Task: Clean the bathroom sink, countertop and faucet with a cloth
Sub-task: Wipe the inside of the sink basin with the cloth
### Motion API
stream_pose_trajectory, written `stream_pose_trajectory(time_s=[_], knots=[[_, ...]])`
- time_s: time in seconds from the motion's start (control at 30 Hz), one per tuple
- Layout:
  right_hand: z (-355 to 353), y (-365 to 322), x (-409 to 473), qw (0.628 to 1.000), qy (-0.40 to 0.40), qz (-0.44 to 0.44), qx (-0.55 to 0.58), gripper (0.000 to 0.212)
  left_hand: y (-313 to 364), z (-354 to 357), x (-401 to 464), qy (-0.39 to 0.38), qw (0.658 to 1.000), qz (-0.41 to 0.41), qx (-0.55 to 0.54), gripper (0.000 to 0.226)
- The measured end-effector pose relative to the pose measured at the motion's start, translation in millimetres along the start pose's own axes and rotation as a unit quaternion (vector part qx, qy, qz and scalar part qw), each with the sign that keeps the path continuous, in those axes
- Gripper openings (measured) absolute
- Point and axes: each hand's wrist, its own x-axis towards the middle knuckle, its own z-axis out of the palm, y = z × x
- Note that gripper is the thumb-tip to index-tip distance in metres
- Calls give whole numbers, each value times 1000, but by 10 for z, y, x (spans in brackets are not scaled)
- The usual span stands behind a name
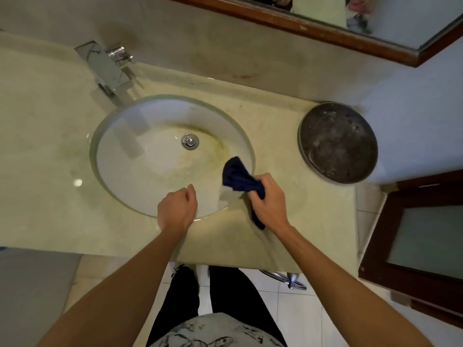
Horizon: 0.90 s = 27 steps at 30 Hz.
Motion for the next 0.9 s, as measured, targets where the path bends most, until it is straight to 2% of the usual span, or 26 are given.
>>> stream_pose_trajectory(time_s=[0.1,0.17,0.3,0.43,0.5,0.57,0.63,0.73,0.9], knots=[[-460,75,-57,981,75,120,134,15,-18,20,12,-4,1000,3,5,64],[-834,307,-131,963,127,169,166,14,-16,25,20,-8,1000,5,4,64],[-1441,739,-434,955,202,203,70,17,-28,45,48,-7,1000,5,13,64],[-1732,979,-676,958,189,207,-70,9,-33,50,54,-14,1000,5,22,64],[-1714,1098,-706,951,154,236,-124,12,-41,54,56,-16,1000,6,23,64],[-1582,1186,-698,946,134,266,-124,13,-45,58,58,-16,1000,7,23,65],[-1366,1204,-648,939,160,282,-115,17,-50,76,64,-11,1000,4,24,66],[-979,1094,-529,934,220,264,-95,20,-38,96,60,-1,1000,-1,23,65],[-173,457,-241,956,185,216,-70,20,-51,107,63,1,1000,0,25,67]])
